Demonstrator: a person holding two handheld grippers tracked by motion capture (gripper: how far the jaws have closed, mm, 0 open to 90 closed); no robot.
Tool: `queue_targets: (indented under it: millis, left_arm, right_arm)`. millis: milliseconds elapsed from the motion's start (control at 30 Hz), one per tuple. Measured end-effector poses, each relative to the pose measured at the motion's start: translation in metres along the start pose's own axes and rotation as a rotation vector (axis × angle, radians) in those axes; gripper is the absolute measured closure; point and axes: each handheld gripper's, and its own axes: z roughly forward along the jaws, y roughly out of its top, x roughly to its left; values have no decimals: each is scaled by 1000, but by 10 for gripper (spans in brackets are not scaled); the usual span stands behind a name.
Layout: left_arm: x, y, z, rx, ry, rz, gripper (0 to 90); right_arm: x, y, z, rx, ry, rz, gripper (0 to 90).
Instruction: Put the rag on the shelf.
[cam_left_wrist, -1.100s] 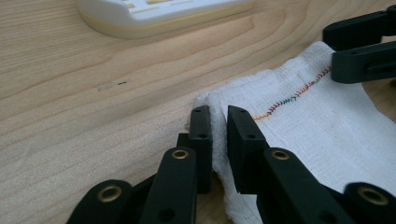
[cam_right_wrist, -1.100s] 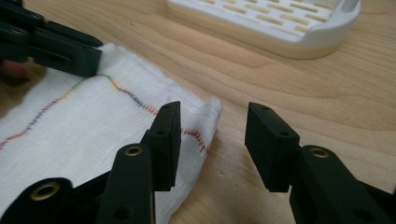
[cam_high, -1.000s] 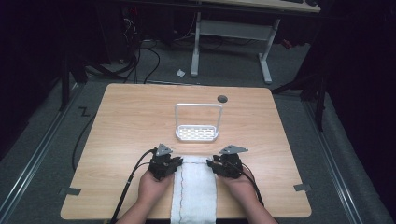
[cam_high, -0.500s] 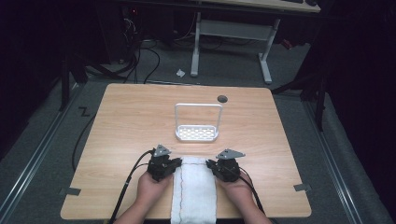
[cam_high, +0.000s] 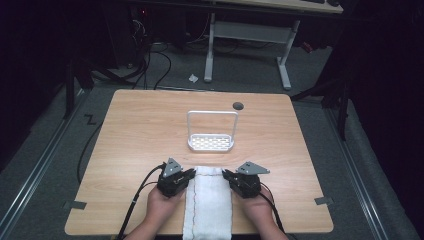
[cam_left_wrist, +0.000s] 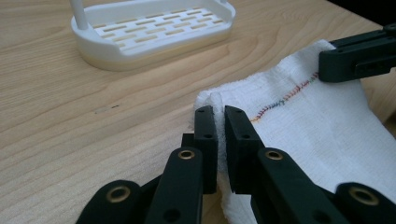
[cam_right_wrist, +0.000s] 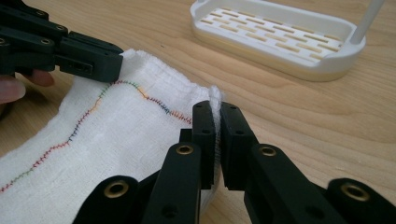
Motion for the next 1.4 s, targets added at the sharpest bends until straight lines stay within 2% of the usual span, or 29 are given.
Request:
queue_targets:
  millis: [100,167,400,467,533,600,800,967,1167,1267,1300,1400]
  left_arm:
    - [-1,2,-2,-23,4,-3,842]
    - [0,4,-4,-33,6,-24,842]
    - [-7,12,-15,-86,22,-5,842]
    - [-8,14,-16,-86,22,-14,842]
    - [-8,19,-19,-102,12,-46,842]
    - [-9,22,-20,-106,10,-49,842]
    - [-14,41,-28,-138,14,-38,844]
    - [-21,54,-40,-180,23,-14,844]
    - [-29,65,-57,-249,25,-1,844]
    - [-34,72,-67,-292,24,12,845]
    - [-36,76,-71,-305,24,18,845]
    - [-39,85,-80,-344,22,27,845]
  right_arm:
    - [1,2,-1,-20,0,-11,860]
    - [1,3,-1,-23,1,-13,860]
    - [6,10,-8,-75,-4,-42,860]
    - [6,13,-12,-93,-7,-48,859]
    - [6,16,-15,-109,-9,-53,859]
    - [6,18,-17,-119,-12,-55,859]
    - [3,30,-26,-158,-21,-57,859]
    - [4,43,-42,-216,-30,-73,859]
    - [16,63,-66,-318,-45,-123,859]
    - [19,68,-73,-344,-42,-134,859]
    - [23,75,-80,-371,-40,-139,859]
    - [25,80,-86,-391,-38,-145,859]
